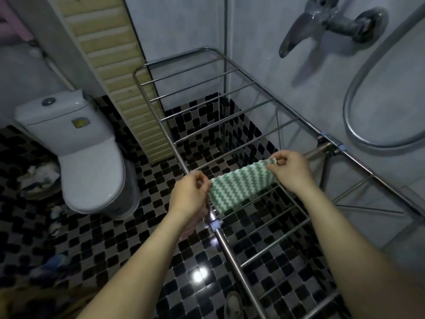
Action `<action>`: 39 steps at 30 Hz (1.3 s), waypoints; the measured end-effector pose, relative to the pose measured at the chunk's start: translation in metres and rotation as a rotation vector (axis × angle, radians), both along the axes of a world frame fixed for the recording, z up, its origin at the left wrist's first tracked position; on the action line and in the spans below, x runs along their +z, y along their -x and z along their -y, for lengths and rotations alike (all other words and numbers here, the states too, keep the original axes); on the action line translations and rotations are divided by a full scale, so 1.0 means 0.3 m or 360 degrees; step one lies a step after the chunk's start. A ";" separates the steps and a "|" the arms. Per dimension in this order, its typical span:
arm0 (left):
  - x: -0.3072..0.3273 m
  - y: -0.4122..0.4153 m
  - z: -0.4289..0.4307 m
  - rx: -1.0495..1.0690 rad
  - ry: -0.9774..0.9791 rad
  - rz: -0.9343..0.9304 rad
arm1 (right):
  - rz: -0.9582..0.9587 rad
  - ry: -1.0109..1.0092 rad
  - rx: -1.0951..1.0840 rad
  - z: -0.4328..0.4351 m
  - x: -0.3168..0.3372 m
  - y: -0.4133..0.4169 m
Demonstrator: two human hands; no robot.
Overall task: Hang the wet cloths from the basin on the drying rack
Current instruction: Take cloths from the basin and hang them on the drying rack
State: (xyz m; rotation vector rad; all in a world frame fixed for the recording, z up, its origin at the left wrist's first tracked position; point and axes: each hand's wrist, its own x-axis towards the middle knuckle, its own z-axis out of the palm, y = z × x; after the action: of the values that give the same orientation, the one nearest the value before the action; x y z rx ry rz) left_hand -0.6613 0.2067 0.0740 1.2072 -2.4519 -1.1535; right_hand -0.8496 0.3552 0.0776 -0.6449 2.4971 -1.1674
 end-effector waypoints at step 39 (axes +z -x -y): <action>-0.076 -0.047 -0.049 -0.0381 0.0276 0.0443 | -0.0067 -0.0090 -0.0127 -0.014 -0.124 -0.077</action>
State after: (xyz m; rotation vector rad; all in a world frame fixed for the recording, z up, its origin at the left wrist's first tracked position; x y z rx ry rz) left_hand -0.6471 0.2214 0.0513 1.1126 -2.9007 -0.8466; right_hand -0.8266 0.3594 0.0404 -0.5658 2.6027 -1.1173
